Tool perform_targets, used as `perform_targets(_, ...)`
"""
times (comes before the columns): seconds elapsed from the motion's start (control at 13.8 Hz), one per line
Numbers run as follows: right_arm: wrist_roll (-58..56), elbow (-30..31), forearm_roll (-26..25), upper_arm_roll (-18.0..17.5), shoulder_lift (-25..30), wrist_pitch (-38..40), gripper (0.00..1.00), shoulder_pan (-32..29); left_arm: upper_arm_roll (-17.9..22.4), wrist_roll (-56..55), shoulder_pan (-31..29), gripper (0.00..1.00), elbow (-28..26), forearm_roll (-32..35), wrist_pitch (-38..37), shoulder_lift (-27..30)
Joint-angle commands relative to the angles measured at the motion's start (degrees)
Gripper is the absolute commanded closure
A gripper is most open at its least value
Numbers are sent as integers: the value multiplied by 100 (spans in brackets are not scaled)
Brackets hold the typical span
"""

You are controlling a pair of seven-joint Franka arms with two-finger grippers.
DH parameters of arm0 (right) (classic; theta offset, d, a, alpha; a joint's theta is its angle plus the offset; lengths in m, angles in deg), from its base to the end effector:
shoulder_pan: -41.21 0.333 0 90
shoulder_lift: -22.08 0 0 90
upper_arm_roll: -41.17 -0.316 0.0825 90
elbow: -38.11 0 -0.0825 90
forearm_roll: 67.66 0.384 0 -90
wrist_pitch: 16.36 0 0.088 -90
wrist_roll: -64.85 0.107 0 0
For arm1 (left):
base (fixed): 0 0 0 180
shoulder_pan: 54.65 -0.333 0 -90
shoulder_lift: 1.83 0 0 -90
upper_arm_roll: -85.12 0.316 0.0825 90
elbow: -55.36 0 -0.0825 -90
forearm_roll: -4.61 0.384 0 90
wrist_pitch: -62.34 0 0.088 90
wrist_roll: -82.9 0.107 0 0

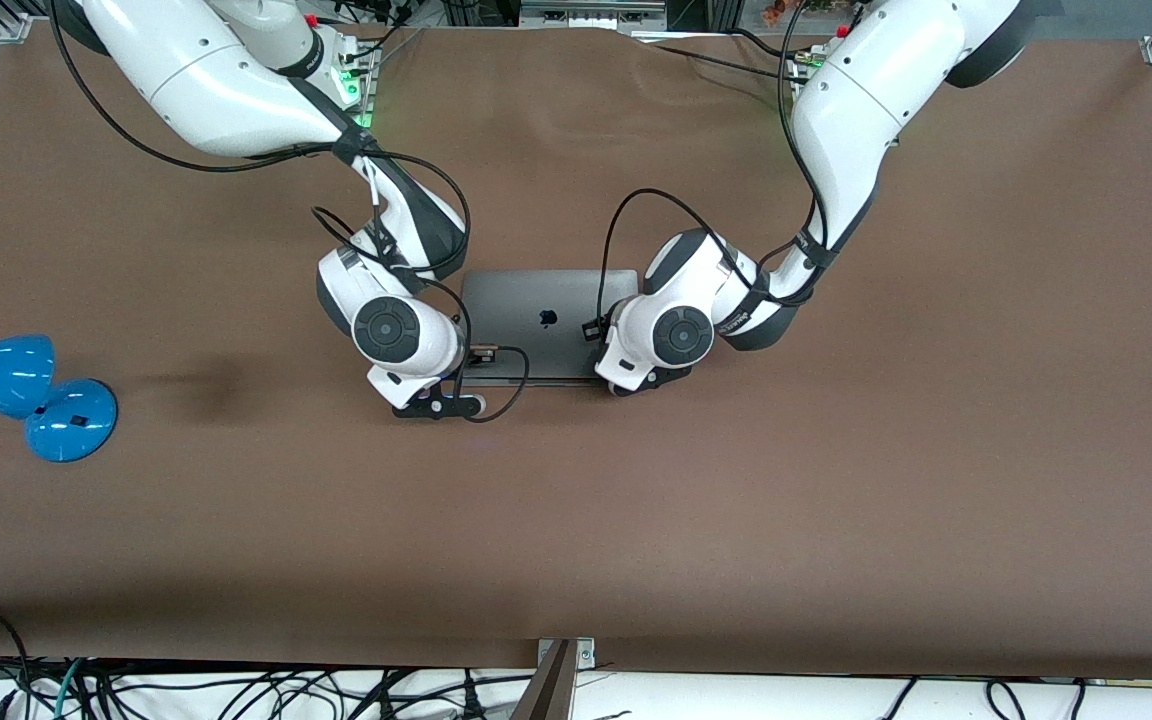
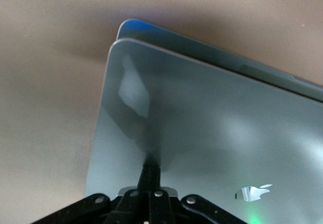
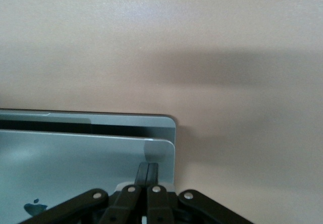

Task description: Close laptop with both arms from behind

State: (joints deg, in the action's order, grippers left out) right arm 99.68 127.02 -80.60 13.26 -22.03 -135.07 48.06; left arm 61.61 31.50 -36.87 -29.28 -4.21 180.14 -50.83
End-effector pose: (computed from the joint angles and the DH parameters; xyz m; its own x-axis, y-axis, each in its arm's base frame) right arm 0.5937 0.3413 0.2207 0.9767 0.0352 -0.2118 0.0273 -0.9988 -0.0404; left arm 0.5440 -0.4292 0.1856 0.8301 0.2968 -0.4720 0.3671 -0.9281 0.0620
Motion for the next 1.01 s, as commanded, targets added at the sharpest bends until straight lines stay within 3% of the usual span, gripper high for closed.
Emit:
perform_targets(0.0, -73, -251, -112, -4, -299, -116, 100, 10, -4, -54, 33, 100, 334, 222, -3, -268)
perform_targets(0.43, -134, -356, -103, 5, -440, -381, 100, 27, -4, -54, 33, 100, 352, 302, 173, -391)
perform_targets(0.51, -134, -374, -86, -4, -414, -381, 88, 1, -4, -54, 33, 100, 352, 310, 173, -391)
perform_targets(0.58, -117, -443, -60, -4, -388, -363, 36, -8, -13, -54, 15, 71, 352, 311, 164, -365)
perform_targets(0.65, -126, -505, -77, -4, -353, -346, 0, -17, -13, -54, -20, 4, 352, 319, 155, -312)
perform_targets(0.72, -134, -506, -77, -4, -274, -328, 0, -60, -13, -37, -55, 0, 352, 319, 121, -225)
perform_targets(0.94, -169, -514, -59, -13, 34, 162, 0, -200, 74, -45, -187, 0, 334, 354, -535, 328)
